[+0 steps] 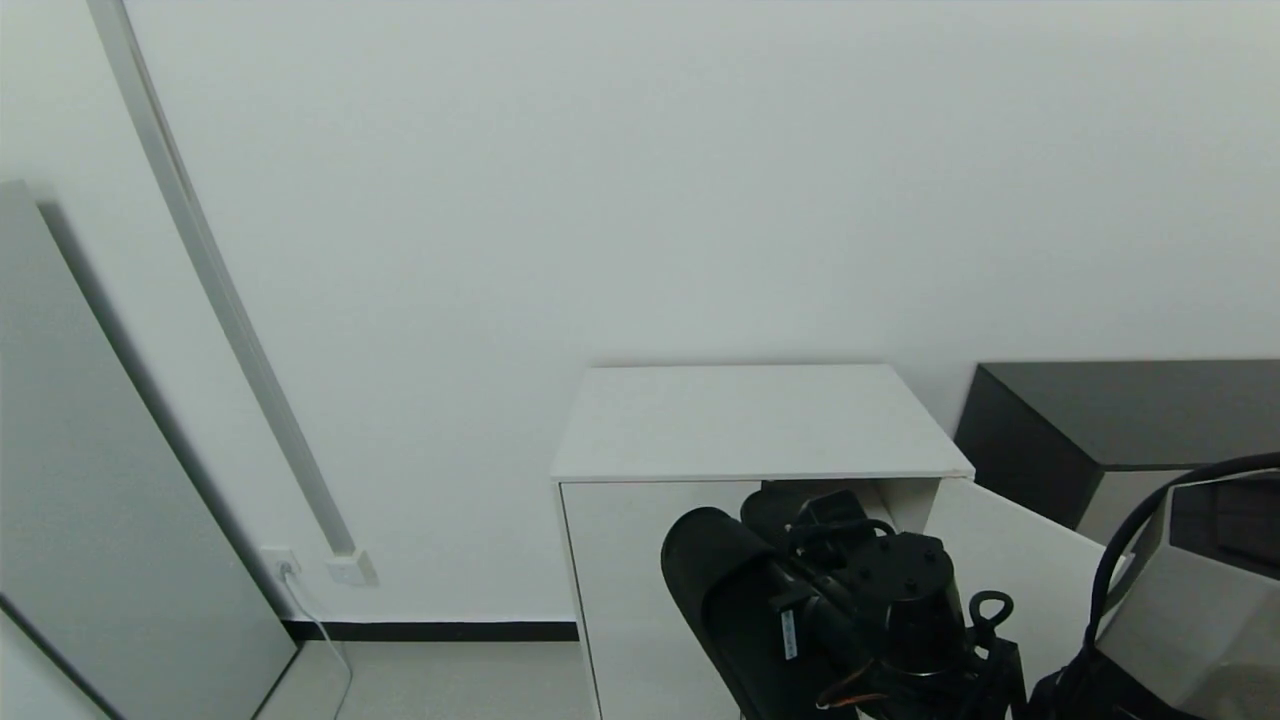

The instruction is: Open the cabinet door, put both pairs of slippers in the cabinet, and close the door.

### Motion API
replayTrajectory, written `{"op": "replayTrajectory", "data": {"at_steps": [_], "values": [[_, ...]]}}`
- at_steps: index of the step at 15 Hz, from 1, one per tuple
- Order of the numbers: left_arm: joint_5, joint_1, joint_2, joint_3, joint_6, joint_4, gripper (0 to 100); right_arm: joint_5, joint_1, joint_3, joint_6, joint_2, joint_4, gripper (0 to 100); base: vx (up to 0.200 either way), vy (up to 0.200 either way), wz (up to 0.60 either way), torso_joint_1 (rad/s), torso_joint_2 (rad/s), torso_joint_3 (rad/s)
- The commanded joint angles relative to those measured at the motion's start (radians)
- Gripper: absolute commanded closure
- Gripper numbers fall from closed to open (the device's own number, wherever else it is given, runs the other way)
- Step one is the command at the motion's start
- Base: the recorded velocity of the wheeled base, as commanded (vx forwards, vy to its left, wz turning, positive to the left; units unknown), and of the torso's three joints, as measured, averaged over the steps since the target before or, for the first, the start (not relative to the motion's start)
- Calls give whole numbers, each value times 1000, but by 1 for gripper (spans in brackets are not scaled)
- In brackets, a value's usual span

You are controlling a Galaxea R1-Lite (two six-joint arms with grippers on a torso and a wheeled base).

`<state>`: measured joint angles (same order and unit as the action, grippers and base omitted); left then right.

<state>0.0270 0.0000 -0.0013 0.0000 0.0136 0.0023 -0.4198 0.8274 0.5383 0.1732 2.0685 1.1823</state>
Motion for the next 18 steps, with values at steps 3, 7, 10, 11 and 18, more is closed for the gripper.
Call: {"op": "replayTrajectory", "data": {"at_steps": [3, 7, 10, 11, 18], "values": [[1, 0, 1, 0, 0, -1, 100, -1, -1, -4, 0, 2, 10, 100, 0, -200, 0, 4, 5, 1], [1, 0, 1, 0, 2, 1, 100, -1, -1, -8, -1, 2, 23, 100, 0, -200, 0, 4, 0, 4], [1, 0, 1, 0, 2, 1, 100, -1, -1, -9, -1, 2, 23, 100, 0, 0, 0, 0, 0, 0], [1, 0, 1, 0, 2, 1, 100, -1, -1, -9, -1, 2, 23, 100, 0, 0, 0, 0, 0, 0], [-1, 0, 1, 0, 0, 1, 100, -1, -8, -14, -1, 4, 46, 100, 0, 0, 0, 0, 0, 0]]}}
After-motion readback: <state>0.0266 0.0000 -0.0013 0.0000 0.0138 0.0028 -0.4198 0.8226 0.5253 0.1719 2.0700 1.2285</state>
